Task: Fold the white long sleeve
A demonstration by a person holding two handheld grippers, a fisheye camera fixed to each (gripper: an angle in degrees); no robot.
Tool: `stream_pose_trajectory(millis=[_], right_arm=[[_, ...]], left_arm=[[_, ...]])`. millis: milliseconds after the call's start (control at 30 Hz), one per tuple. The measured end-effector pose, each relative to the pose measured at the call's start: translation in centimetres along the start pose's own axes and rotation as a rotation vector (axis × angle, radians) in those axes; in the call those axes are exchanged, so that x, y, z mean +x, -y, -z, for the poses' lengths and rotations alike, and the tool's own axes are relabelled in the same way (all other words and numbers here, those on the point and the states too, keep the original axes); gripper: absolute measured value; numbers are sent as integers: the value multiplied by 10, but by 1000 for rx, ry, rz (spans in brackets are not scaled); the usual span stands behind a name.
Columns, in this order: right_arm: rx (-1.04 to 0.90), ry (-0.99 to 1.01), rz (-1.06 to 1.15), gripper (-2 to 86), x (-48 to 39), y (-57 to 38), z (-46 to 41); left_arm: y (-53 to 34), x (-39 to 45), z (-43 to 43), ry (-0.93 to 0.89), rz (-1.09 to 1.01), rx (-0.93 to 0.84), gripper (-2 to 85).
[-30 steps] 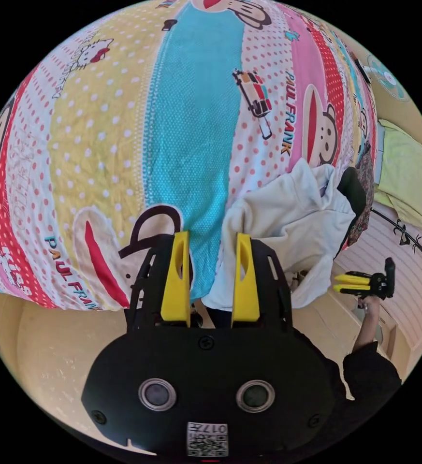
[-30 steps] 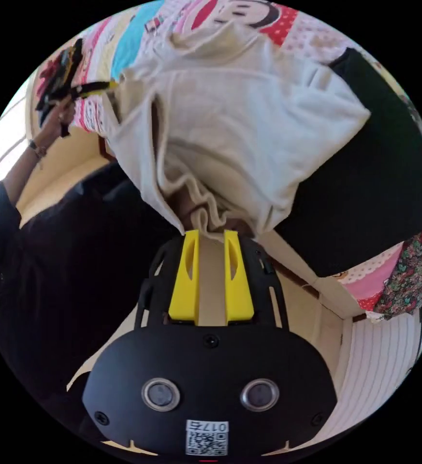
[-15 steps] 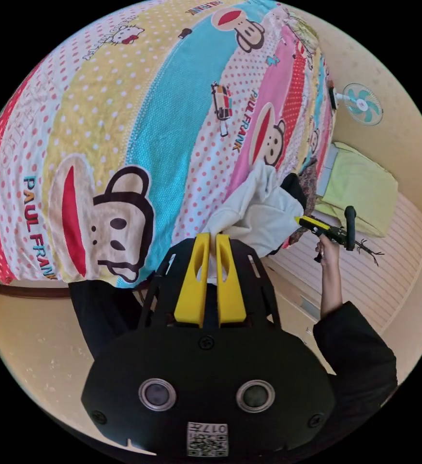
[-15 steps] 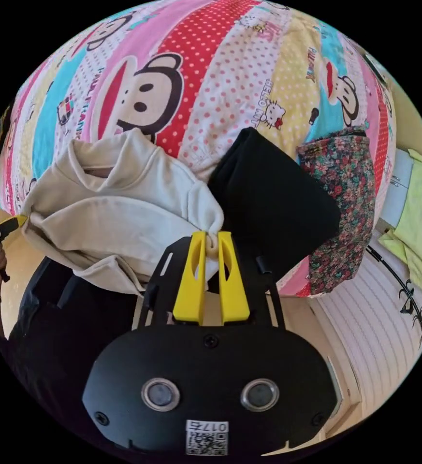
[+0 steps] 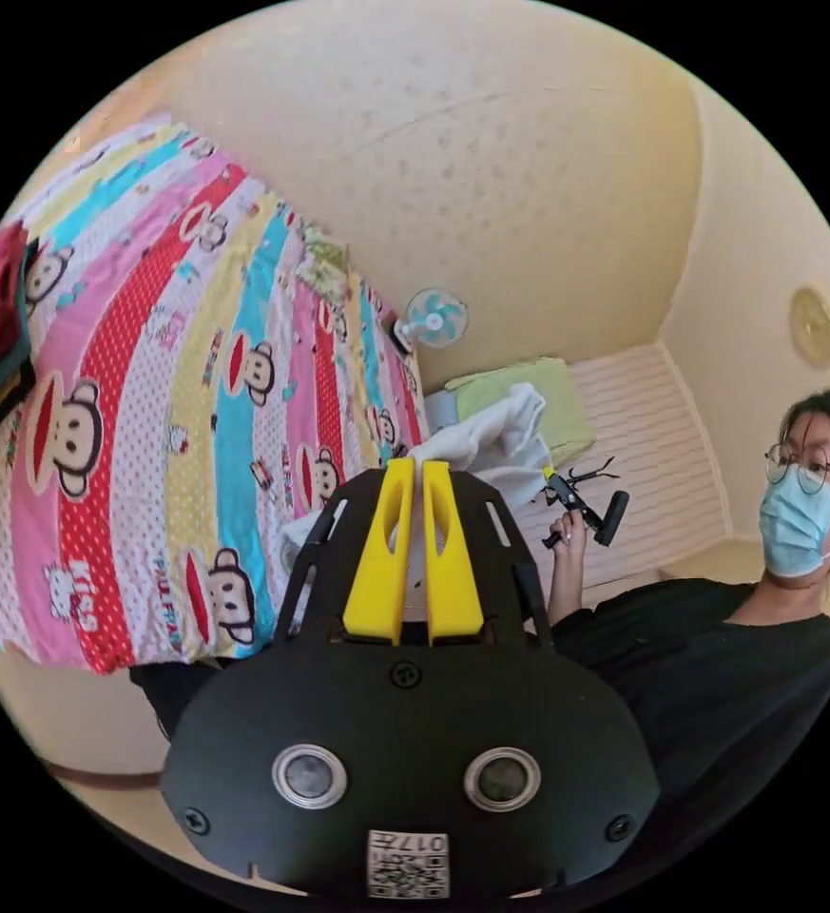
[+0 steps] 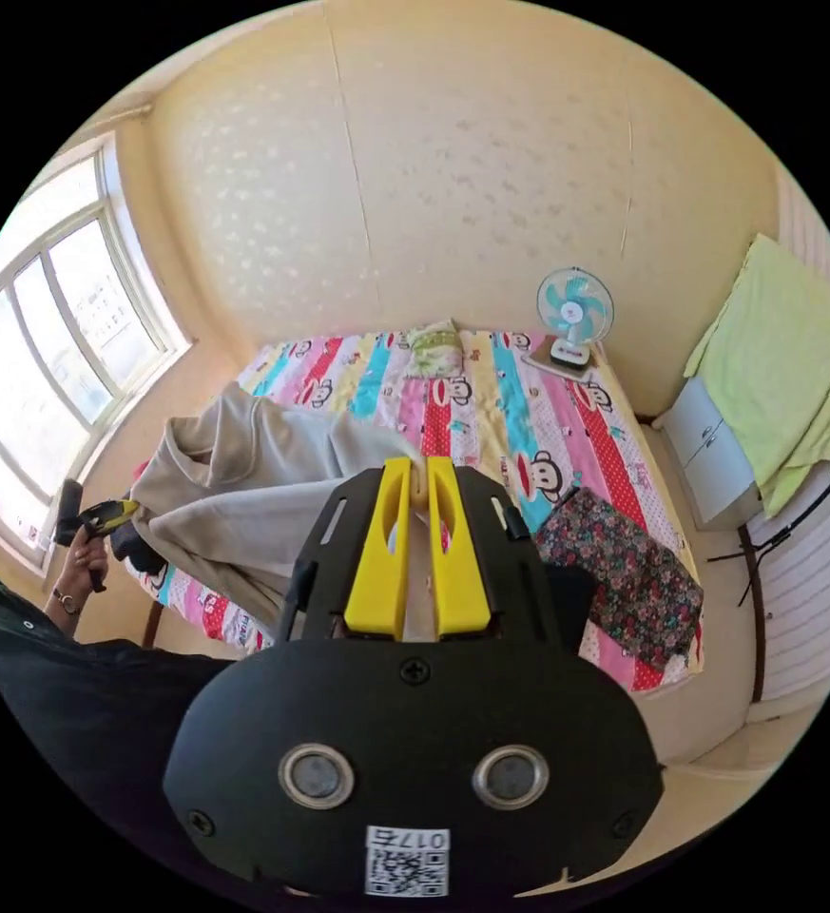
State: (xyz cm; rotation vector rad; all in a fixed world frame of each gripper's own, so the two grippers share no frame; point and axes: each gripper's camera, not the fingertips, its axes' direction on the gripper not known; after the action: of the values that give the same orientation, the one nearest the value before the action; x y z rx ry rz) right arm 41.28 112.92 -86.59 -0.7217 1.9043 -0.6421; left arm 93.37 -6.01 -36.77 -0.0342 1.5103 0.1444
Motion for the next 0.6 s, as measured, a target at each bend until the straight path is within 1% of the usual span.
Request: stream_pose_trajectory(millis=[33, 67, 100, 167, 233, 267, 300, 367, 467, 533, 600], right_arm=[[62, -10, 25, 33, -12, 3, 16], [82, -22, 30, 33, -16, 5, 20], [116, -23, 18, 33, -22, 10, 25], [176, 89, -20, 33, -29, 14, 39], [350, 255, -20, 33, -42, 3, 80], [394, 265, -14, 33, -46, -2, 90], [466, 248, -10, 33, -54, -10, 106], [499, 209, 12, 33, -63, -15, 114], [515, 304, 38, 33, -73, -18, 121], [601, 342, 96, 33, -87, -32, 141], [644, 344, 131, 33, -97, -43, 159]], left_arm=[[7, 13, 9, 22, -60, 19, -1], [20, 35, 22, 80, -154, 43, -1], [31, 50, 33, 104, -178, 66, -1], [39, 73, 50, 67, -213, 134, -1], [34, 104, 74, 48, -324, 229, -1], [26, 120, 91, 44, -382, 296, -1], [20, 129, 105, 68, -393, 355, -1], [14, 134, 118, 54, -368, 408, -1], [4, 152, 130, 94, -417, 495, 0], [-6, 166, 143, 114, -454, 560, 0], [-23, 180, 161, 99, -501, 636, 1]])
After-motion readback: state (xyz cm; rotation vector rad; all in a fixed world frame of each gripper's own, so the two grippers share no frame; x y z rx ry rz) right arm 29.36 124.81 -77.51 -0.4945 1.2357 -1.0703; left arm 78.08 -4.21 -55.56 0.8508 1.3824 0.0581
